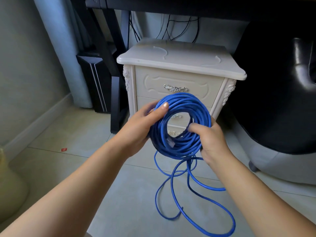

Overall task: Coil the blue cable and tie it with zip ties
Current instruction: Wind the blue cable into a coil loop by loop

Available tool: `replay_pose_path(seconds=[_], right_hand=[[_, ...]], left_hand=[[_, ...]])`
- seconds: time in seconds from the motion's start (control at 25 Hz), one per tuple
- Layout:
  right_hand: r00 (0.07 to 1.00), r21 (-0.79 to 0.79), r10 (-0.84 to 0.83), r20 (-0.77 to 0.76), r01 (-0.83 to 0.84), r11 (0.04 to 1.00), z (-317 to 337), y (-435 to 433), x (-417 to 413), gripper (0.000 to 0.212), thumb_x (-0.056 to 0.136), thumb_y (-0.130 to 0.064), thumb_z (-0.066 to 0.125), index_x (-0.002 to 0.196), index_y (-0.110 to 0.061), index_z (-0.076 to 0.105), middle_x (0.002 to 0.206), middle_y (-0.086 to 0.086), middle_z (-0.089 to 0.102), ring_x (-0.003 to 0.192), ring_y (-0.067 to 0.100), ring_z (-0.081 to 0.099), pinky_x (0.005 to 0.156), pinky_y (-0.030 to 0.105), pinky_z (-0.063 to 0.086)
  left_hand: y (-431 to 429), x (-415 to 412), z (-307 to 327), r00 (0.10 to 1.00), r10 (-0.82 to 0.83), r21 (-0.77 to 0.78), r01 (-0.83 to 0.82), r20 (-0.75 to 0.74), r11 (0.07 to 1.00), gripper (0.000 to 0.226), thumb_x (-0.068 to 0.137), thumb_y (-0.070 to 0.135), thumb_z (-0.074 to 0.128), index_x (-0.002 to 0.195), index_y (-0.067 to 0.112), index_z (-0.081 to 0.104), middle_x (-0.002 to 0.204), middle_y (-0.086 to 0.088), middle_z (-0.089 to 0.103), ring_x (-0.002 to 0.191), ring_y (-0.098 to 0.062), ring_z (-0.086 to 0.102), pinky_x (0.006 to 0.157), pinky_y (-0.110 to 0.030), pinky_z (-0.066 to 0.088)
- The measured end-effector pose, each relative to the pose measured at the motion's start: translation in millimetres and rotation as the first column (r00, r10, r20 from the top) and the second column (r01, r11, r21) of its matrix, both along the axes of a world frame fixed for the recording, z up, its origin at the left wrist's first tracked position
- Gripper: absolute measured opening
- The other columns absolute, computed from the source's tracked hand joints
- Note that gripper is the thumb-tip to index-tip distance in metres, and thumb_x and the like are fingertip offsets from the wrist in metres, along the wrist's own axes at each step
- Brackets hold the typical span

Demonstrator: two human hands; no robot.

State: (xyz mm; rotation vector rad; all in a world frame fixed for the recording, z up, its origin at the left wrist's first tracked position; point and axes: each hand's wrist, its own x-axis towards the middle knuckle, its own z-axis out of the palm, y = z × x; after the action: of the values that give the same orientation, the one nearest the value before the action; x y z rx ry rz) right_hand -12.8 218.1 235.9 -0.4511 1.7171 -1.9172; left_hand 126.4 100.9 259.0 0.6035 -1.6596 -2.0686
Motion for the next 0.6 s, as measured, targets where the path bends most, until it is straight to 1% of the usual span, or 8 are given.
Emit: replay_pose_path(seconds=[0.04,0.12,0.2,0.24,0.32,0.4,0.48,0.6], right_hand=[[0.996,-0.028,-0.035,0.080,0.037,0.999,0.7,0.5,-4.6,0.029,0.075,0.012,0.058,0.085,-0.015,0.060,0.076,0.010,0.058,0.072,0.028,0.059,0.068,0.040,0.052],[0.971,-0.104,-0.051,0.232,0.077,0.992,3.5,2.0,-13.0,0.026,0.077,0.010,0.054,0.088,-0.012,0.059,0.078,0.012,0.060,0.073,0.030,0.063,0.070,0.042,0.055],[0.944,-0.174,-0.003,0.330,0.064,0.983,8.0,4.6,-15.3,0.021,0.081,0.008,0.051,0.086,-0.011,0.060,0.072,0.009,0.065,0.068,0.029,0.067,0.071,0.045,0.058],[0.936,-0.196,0.023,0.352,0.050,0.979,10.8,6.4,-15.2,0.020,0.084,0.006,0.050,0.081,-0.011,0.059,0.066,0.007,0.066,0.063,0.026,0.068,0.068,0.044,0.059],[0.924,-0.236,0.052,0.378,0.041,0.971,15.7,9.1,-17.1,0.023,0.087,0.003,0.048,0.074,-0.012,0.058,0.059,0.004,0.065,0.058,0.023,0.068,0.065,0.043,0.058],[0.916,-0.289,0.072,0.395,0.050,0.956,18.1,10.0,-19.7,0.021,0.087,0.002,0.048,0.074,-0.012,0.058,0.062,0.004,0.065,0.063,0.024,0.069,0.068,0.045,0.058],[0.911,-0.333,0.095,0.402,0.049,0.942,18.7,10.1,-20.3,0.020,0.086,0.001,0.049,0.075,-0.012,0.059,0.067,0.005,0.065,0.070,0.025,0.068,0.076,0.046,0.057],[0.903,-0.358,0.118,0.412,0.041,0.933,18.4,10.3,-18.9,0.022,0.085,0.000,0.048,0.072,-0.013,0.057,0.064,0.004,0.062,0.065,0.023,0.067,0.068,0.040,0.058]], left_hand=[[-0.4,-1.8,-3.0,0.999,0.033,0.101,-0.033,0.004,0.994,0.045,0.088,0.057,0.058,0.113,0.022,0.069,0.103,0.002,0.072,0.089,-0.013,0.066,0.084,-0.036,0.055],[4.0,-6.4,-13.0,0.982,0.099,0.214,-0.133,0.164,0.968,0.036,0.100,0.041,0.046,0.101,0.015,0.069,0.093,-0.005,0.073,0.088,-0.019,0.069,0.085,-0.037,0.056],[16.2,-11.2,-26.8,0.936,-0.034,0.149,-0.019,0.351,0.989,0.029,0.099,0.029,0.047,0.103,0.010,0.069,0.099,-0.010,0.075,0.096,-0.023,0.072,0.088,-0.038,0.055],[24.1,-14.0,-29.7,0.920,-0.121,0.151,0.068,0.372,0.986,0.031,0.099,0.029,0.048,0.107,0.008,0.070,0.105,-0.011,0.075,0.099,-0.025,0.072,0.089,-0.039,0.055],[34.7,-20.0,-30.3,0.927,-0.214,0.211,0.153,0.308,0.965,0.034,0.099,0.030,0.047,0.113,0.007,0.068,0.108,-0.014,0.074,0.103,-0.028,0.071,0.094,-0.042,0.055],[39.3,-24.8,-27.7,0.942,-0.248,0.239,0.193,0.226,0.951,0.025,0.098,0.025,0.054,0.112,0.010,0.068,0.102,-0.011,0.075,0.102,-0.028,0.071,0.097,-0.045,0.053],[45.4,-29.3,-29.7,0.936,-0.284,0.212,0.240,0.210,0.948,0.019,0.092,0.016,0.065,0.109,0.009,0.066,0.090,-0.007,0.074,0.090,-0.026,0.072,0.088,-0.041,0.058],[56.7,-33.6,-34.8,0.935,-0.271,0.132,0.246,0.227,0.960,0.025,0.090,0.005,0.066,0.115,0.006,0.066,0.072,-0.007,0.066,0.068,-0.020,0.067,0.067,-0.028,0.058]])
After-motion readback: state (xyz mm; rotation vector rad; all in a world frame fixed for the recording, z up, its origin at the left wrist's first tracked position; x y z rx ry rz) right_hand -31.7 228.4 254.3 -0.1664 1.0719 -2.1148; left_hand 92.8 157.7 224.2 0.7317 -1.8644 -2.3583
